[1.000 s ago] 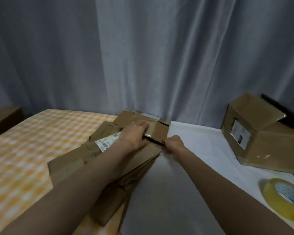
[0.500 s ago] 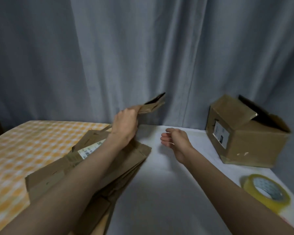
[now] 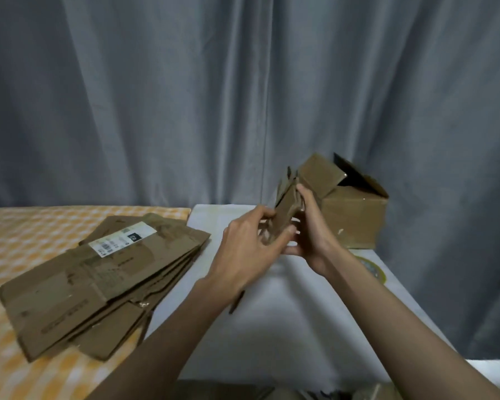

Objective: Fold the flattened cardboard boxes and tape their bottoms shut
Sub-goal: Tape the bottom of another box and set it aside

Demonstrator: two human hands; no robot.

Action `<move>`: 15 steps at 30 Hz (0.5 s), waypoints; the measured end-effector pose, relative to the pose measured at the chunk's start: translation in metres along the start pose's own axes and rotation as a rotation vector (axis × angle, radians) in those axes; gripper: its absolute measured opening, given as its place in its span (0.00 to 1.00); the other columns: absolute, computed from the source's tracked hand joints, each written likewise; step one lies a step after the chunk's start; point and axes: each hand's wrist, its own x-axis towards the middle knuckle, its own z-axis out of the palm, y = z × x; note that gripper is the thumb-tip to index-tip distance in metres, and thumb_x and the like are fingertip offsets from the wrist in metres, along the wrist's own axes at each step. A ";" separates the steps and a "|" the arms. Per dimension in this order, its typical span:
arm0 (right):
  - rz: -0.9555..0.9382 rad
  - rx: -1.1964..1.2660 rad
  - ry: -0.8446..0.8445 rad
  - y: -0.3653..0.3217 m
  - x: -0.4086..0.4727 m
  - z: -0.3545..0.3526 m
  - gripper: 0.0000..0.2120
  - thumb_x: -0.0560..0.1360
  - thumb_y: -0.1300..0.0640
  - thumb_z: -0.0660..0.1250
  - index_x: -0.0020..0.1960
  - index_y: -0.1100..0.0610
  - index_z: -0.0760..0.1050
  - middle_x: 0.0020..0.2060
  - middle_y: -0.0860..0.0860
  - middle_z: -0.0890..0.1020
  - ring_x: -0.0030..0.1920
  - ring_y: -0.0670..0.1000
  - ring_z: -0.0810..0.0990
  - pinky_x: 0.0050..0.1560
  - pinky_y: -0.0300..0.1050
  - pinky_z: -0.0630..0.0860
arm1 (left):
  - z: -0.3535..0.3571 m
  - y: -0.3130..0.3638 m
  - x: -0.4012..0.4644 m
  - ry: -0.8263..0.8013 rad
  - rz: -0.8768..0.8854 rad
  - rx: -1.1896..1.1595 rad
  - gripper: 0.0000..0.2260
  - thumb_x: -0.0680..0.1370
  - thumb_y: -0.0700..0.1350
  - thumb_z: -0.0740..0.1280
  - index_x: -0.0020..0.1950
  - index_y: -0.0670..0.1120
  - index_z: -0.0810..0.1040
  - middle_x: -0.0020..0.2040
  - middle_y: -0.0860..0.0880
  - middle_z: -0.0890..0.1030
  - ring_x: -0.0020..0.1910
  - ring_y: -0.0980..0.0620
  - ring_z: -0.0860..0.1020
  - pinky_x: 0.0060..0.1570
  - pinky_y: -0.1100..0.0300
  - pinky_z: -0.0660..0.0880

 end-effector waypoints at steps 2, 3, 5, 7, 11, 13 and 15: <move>0.002 -0.046 -0.020 0.007 -0.011 -0.011 0.24 0.75 0.34 0.59 0.49 0.52 0.83 0.48 0.58 0.85 0.45 0.54 0.85 0.43 0.51 0.81 | 0.010 -0.003 -0.013 -0.050 -0.039 -0.092 0.24 0.70 0.70 0.65 0.58 0.56 0.79 0.54 0.60 0.82 0.56 0.62 0.79 0.56 0.58 0.78; -0.003 -0.089 -0.032 0.011 -0.014 -0.017 0.21 0.76 0.36 0.59 0.50 0.50 0.82 0.48 0.58 0.85 0.46 0.54 0.84 0.45 0.52 0.80 | 0.013 -0.004 -0.019 -0.066 -0.057 -0.167 0.24 0.71 0.71 0.63 0.55 0.55 0.80 0.53 0.59 0.82 0.54 0.61 0.79 0.55 0.57 0.78; 0.014 -0.155 -0.046 0.017 -0.018 -0.026 0.17 0.76 0.38 0.59 0.46 0.47 0.80 0.43 0.55 0.84 0.44 0.52 0.83 0.43 0.50 0.80 | 0.019 -0.006 -0.024 -0.071 -0.159 -0.372 0.25 0.75 0.71 0.60 0.51 0.52 0.81 0.48 0.55 0.84 0.50 0.58 0.82 0.54 0.53 0.80; 0.040 -0.183 -0.054 0.020 -0.019 -0.031 0.16 0.76 0.38 0.60 0.40 0.46 0.79 0.38 0.51 0.82 0.38 0.49 0.81 0.35 0.43 0.79 | 0.022 -0.011 -0.018 -0.026 -0.301 -0.487 0.24 0.76 0.67 0.61 0.49 0.46 0.81 0.44 0.49 0.85 0.47 0.53 0.83 0.51 0.49 0.82; 0.051 -0.270 -0.131 0.012 -0.013 -0.029 0.15 0.77 0.41 0.64 0.42 0.49 0.83 0.37 0.49 0.84 0.39 0.48 0.83 0.34 0.43 0.78 | 0.015 -0.014 0.006 0.034 -0.416 -0.463 0.25 0.76 0.66 0.65 0.47 0.43 0.75 0.36 0.45 0.82 0.38 0.45 0.84 0.45 0.43 0.83; 0.040 -0.342 -0.188 0.008 -0.009 -0.024 0.15 0.77 0.42 0.66 0.45 0.52 0.84 0.36 0.48 0.85 0.38 0.47 0.84 0.35 0.43 0.79 | 0.008 -0.015 0.017 0.025 -0.470 -0.388 0.31 0.72 0.71 0.65 0.46 0.41 0.74 0.33 0.44 0.81 0.33 0.45 0.83 0.41 0.47 0.83; 0.033 -0.393 -0.211 0.004 -0.005 -0.018 0.15 0.77 0.45 0.66 0.45 0.54 0.84 0.36 0.49 0.85 0.37 0.47 0.84 0.35 0.43 0.79 | 0.001 -0.017 0.025 -0.007 -0.515 -0.298 0.36 0.69 0.73 0.66 0.45 0.38 0.76 0.34 0.43 0.82 0.29 0.45 0.82 0.36 0.52 0.82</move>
